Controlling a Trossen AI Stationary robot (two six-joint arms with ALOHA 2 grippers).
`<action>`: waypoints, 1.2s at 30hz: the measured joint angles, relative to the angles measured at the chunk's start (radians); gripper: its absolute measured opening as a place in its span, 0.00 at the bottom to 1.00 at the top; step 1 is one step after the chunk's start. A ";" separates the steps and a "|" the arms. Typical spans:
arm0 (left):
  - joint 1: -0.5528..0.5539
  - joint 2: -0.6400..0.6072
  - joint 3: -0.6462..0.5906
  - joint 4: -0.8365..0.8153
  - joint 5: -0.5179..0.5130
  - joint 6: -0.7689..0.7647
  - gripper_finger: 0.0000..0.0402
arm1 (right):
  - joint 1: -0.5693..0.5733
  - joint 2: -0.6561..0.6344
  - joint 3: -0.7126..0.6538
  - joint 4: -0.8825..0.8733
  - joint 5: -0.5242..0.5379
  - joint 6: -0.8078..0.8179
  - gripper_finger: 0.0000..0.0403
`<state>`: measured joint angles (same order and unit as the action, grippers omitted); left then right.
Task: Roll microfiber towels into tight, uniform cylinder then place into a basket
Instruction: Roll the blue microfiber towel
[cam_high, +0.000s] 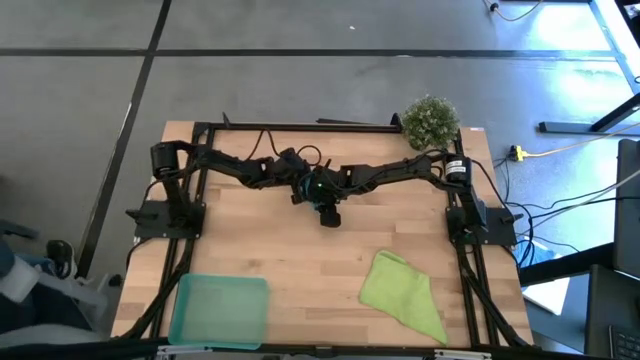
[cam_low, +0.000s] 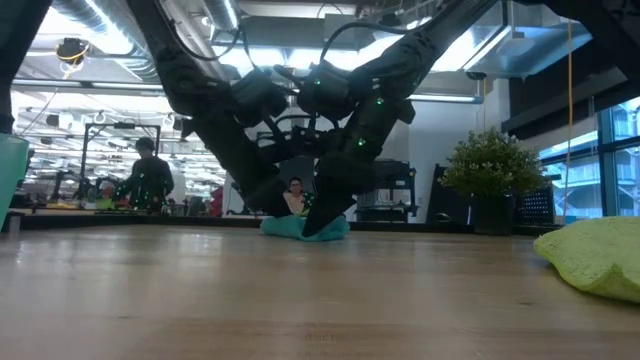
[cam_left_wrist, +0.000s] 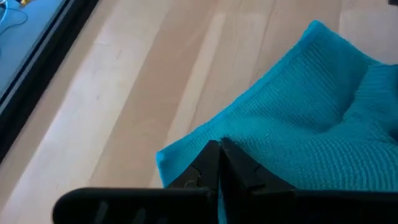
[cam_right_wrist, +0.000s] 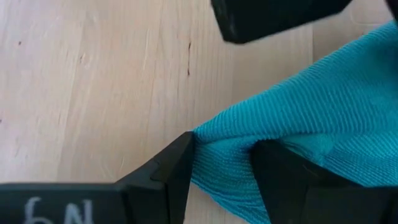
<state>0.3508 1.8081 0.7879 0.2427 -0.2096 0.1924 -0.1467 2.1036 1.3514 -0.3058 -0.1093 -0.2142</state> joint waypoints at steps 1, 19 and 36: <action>0.000 0.010 0.002 0.005 -0.001 0.000 0.00 | 0.000 0.000 0.000 0.000 0.000 0.000 0.40; 0.001 0.027 0.004 -0.086 -0.010 -0.032 0.00 | 0.005 -0.112 -0.005 -0.164 0.083 0.000 0.40; -0.088 0.024 0.004 -0.145 -0.043 -0.183 0.00 | 0.138 -0.151 -0.004 -0.202 0.361 -0.026 0.40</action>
<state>0.2623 1.8323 0.7921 0.0981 -0.2527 0.0098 -0.0090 1.9522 1.3476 -0.5076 0.2520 -0.2406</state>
